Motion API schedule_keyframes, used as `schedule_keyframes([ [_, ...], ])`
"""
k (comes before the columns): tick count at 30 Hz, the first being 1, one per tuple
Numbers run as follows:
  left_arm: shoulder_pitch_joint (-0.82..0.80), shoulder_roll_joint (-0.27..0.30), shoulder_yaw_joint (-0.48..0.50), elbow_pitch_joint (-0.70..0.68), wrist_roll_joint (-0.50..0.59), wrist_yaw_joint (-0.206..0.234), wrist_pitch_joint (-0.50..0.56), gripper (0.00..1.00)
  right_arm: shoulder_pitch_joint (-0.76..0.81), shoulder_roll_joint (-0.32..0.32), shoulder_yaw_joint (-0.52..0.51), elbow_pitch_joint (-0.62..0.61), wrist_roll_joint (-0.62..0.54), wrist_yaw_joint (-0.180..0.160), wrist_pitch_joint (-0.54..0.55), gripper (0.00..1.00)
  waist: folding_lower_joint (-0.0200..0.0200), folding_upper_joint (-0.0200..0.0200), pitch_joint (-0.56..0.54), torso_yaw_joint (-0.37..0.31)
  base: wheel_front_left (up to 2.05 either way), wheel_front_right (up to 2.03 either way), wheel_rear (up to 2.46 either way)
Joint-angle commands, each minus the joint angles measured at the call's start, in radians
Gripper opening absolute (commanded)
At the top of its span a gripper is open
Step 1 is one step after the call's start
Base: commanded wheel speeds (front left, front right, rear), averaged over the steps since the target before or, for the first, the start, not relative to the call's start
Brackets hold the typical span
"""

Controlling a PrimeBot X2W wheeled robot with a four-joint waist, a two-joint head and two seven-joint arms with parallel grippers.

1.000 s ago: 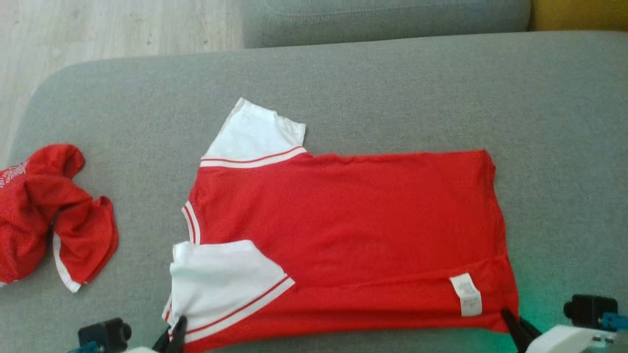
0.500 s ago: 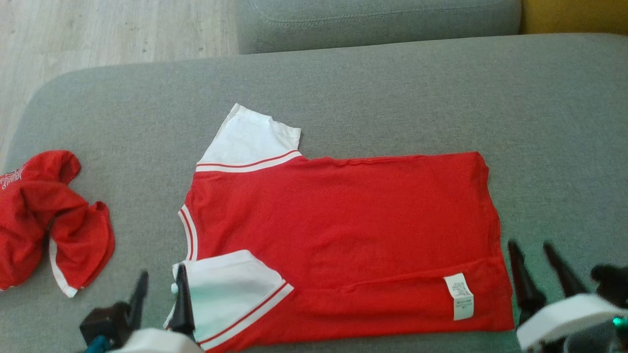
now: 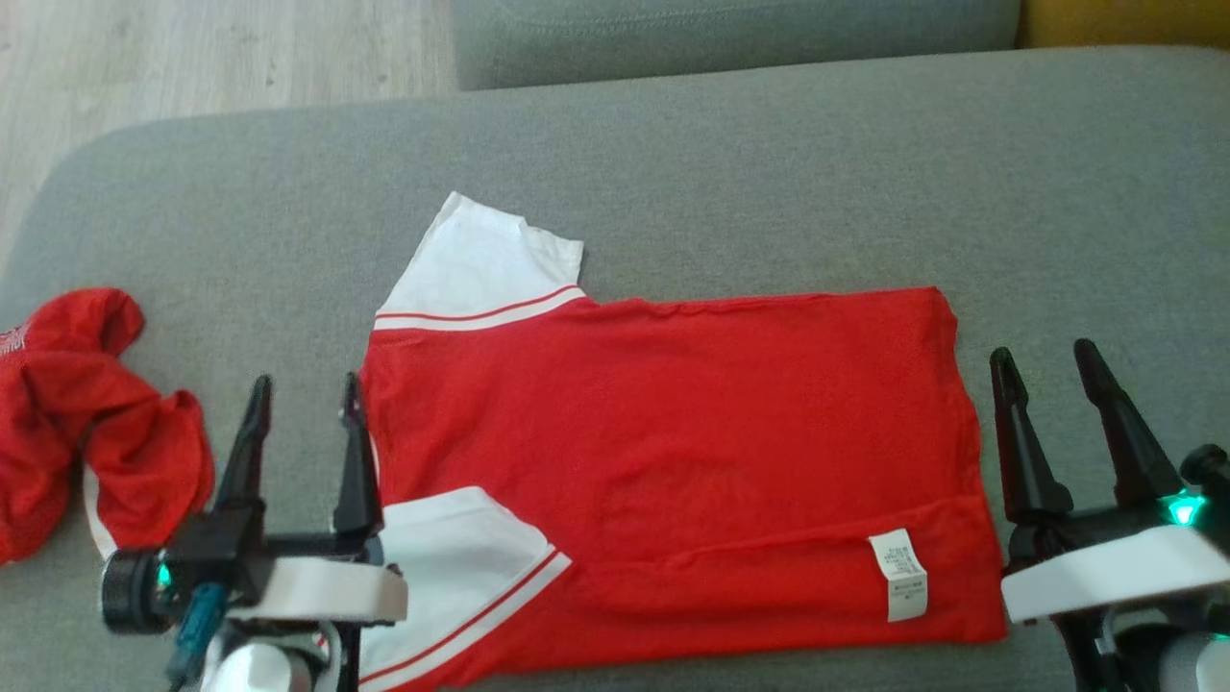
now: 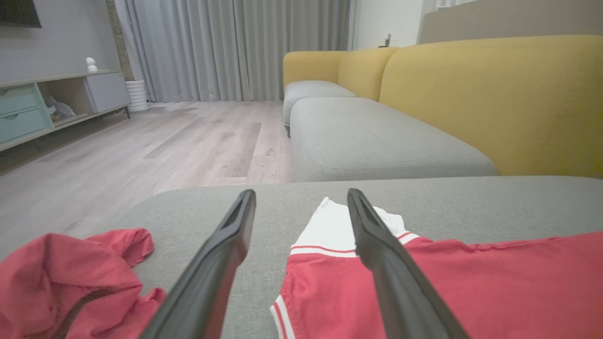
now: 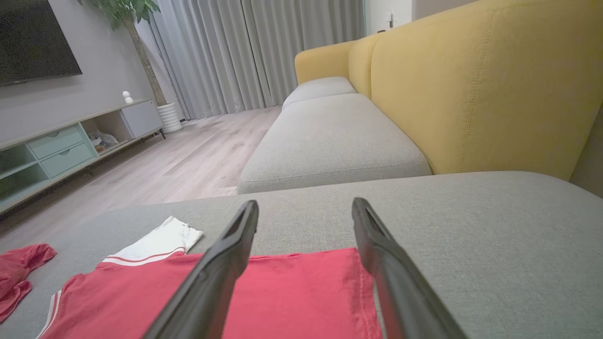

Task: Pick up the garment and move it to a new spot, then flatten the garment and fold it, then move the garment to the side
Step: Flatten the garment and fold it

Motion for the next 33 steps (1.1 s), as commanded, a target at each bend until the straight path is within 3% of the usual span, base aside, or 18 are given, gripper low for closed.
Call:
schedule_keyframes([
  [1, -0.069, 0.024, 0.021, -0.037, 0.014, 0.003, 0.01, 1.0, -0.042, -0.009, 0.02, -0.052, -0.008, -0.001, 0.008, 1.0, 0.0, 0.0, 0.022, 0.004, 0.0, 0.0, 0.0],
  [9, -0.245, 0.037, -0.016, 0.018, 0.011, -0.069, 0.086, 1.0, -0.086, -0.004, 0.011, -0.083, -0.009, -0.001, 0.024, 1.0, 0.0, 0.0, 0.148, 0.006, 0.0, 0.0, 0.0],
  [12, -0.371, 0.037, -0.032, 0.081, -0.005, -0.121, 0.139, 1.0, -0.114, -0.004, 0.011, -0.088, -0.008, -0.001, 0.024, 1.0, 0.0, 0.0, 0.214, -0.002, 0.0, 0.0, 0.0],
  [22, -0.779, -0.054, -0.087, 0.501, -0.091, -0.286, 0.308, 1.0, -0.193, 0.0, 0.023, -0.064, 0.01, -0.001, 0.003, 1.0, 0.0, 0.0, 0.374, -0.04, 0.0, 0.0, 0.0],
  [26, -0.886, -0.066, -0.101, 0.691, -0.084, -0.308, 0.334, 1.0, -0.215, 0.0, 0.034, -0.041, 0.018, -0.001, -0.005, 1.0, 0.0, 0.0, 0.403, -0.058, 0.0, 0.0, 0.0],
  [31, -0.964, -0.075, -0.133, 0.889, -0.066, -0.301, 0.43, 1.0, -0.22, -0.003, 0.019, -0.008, 0.025, -0.001, -0.001, 1.0, 0.0, 0.0, 0.409, -0.062, 0.0, 0.0, 0.0],
  [32, -0.973, -0.081, -0.141, 0.92, -0.066, -0.306, 0.463, 0.89, -0.223, -0.006, 0.014, 0.001, 0.028, -0.001, 0.002, 1.0, 0.0, 0.0, 0.407, -0.062, 0.0, 0.0, 0.0],
  [33, -0.982, -0.084, -0.15, 0.943, -0.064, -0.312, 0.488, 0.0, -0.226, -0.009, 0.008, 0.012, 0.03, -0.001, 0.006, 1.0, 0.0, 0.0, 0.405, -0.06, 0.0, 0.0, 0.0],
])
